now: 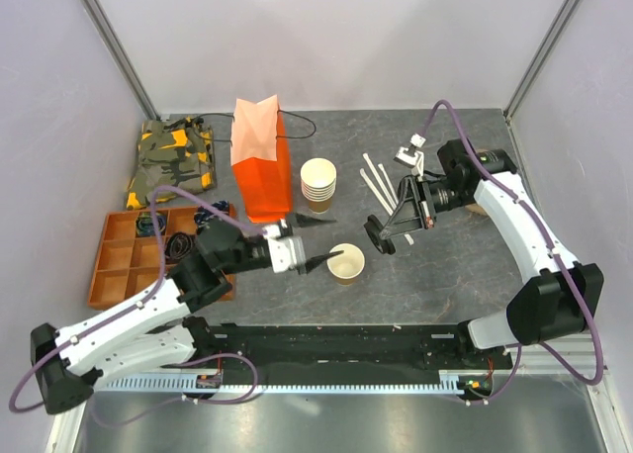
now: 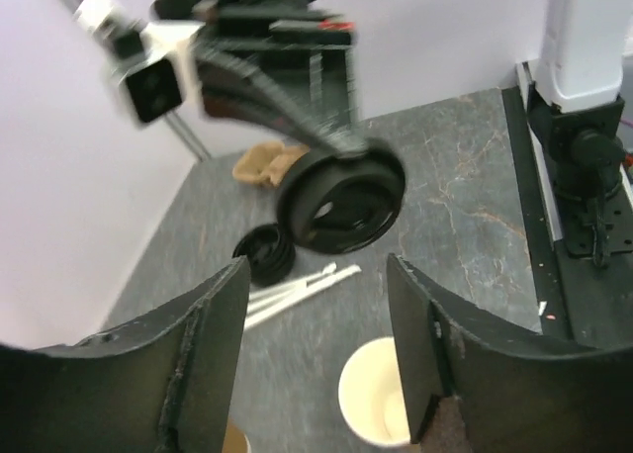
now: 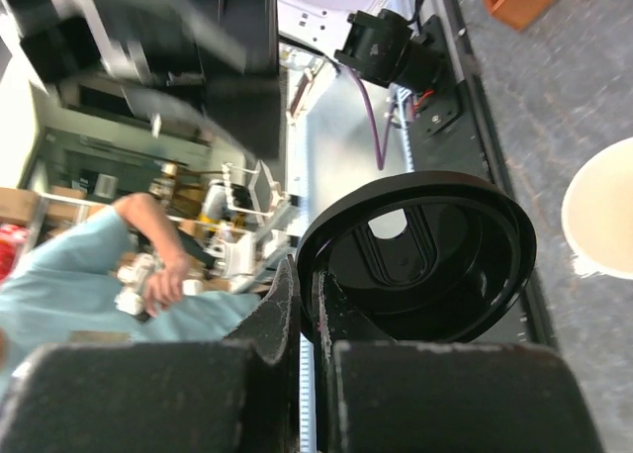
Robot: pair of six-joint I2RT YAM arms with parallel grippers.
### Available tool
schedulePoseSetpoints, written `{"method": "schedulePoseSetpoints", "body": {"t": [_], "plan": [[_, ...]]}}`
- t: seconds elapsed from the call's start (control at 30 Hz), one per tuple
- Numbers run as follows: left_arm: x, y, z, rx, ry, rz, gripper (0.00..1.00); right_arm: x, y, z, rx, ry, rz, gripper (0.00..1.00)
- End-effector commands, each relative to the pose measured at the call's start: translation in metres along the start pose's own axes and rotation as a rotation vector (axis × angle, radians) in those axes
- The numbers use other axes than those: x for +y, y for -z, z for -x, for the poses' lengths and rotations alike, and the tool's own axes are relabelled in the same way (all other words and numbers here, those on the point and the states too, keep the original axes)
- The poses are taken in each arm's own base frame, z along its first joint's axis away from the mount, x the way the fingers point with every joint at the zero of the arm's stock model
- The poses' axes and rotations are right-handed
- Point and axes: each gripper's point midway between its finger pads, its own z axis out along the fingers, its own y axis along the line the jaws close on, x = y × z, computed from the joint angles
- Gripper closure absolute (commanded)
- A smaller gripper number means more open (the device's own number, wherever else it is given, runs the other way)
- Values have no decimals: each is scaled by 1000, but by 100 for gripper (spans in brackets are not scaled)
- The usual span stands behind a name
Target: Pack the takeout coffee
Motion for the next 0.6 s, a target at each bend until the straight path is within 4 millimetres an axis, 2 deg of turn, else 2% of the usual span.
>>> {"method": "schedulePoseSetpoints", "body": {"t": [0.0, 0.07, 0.1, 0.43, 0.57], "plan": [[9, -18, 22, -89, -299, 101, 47, 13, -2, 0, -17, -163, 82, 100], [6, -22, 26, -106, -340, 98, 54, 14, -5, -5, -4, -181, 88, 100], [2, -25, 20, -98, -347, 87, 57, 14, -7, -7, 4, -191, 91, 100], [-20, -37, 7, -109, -382, 56, 57, 19, -12, -11, 28, -204, 101, 100], [-19, -40, 1, -89, -381, 61, 58, 21, -14, -12, 37, -194, 105, 100]]}}
